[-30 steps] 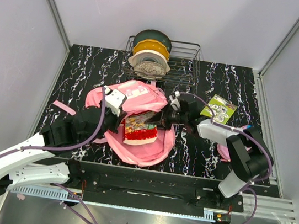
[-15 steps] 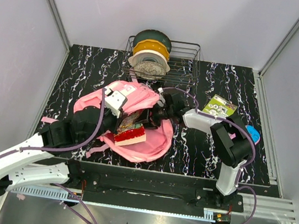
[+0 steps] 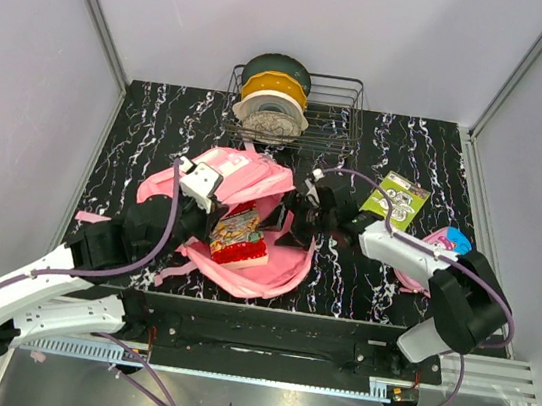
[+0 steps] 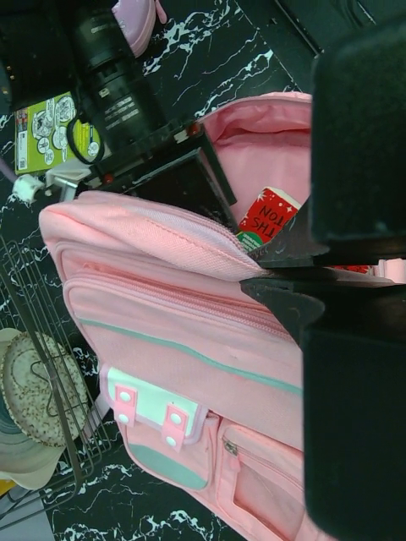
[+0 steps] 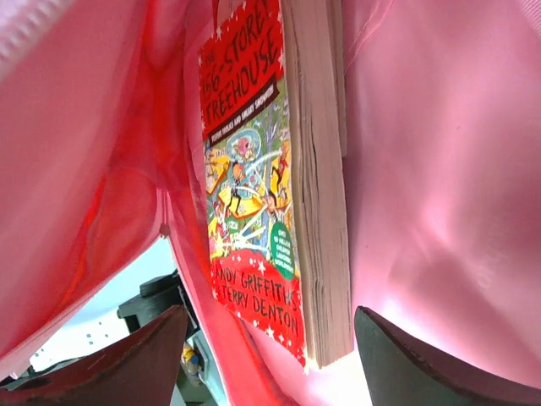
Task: Pack the student bag
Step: Place the book in the student bag.
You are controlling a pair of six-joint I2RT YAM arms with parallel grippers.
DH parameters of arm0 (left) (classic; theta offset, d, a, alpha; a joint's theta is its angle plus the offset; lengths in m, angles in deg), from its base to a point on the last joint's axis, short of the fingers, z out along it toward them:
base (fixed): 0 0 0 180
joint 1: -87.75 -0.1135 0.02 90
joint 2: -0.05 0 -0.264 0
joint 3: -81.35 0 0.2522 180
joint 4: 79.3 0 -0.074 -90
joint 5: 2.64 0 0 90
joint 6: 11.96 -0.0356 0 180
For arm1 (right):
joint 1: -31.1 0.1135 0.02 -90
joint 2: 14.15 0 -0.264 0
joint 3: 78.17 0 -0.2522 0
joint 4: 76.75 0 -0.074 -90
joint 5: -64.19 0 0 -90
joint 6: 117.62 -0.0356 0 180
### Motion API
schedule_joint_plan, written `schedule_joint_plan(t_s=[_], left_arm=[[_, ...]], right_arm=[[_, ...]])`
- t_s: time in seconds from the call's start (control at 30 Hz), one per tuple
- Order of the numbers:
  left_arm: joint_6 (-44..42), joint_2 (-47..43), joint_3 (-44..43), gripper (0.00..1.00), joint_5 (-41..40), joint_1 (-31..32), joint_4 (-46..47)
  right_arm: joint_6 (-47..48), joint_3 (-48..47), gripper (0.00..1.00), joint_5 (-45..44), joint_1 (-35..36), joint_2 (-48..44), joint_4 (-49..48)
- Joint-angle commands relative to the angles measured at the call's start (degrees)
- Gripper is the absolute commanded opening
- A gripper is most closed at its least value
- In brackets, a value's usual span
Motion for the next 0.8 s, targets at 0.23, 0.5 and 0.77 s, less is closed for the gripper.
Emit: schedule_joint_plan(t_s=[0.23, 0.5, 0.77], left_arm=[[1.76, -0.85, -0.05, 0.0, -2.76, -0.2, 7.91], [8.87, -0.06, 1.35, 0.0, -7.95, -0.2, 9.4], [9.32, 0.12, 1.18, 0.0, -7.69, -0.2, 11.17]], right_arm=[[-14.02, 6.67, 0.84, -7.82, 6.14, -3.38, 1.28], [-21.06, 11.25, 0.84, -24.53, 13.17, -11.12, -3.57], [-28.35, 11.86, 0.83, -24.95, 15.28, -5.49, -4.26]])
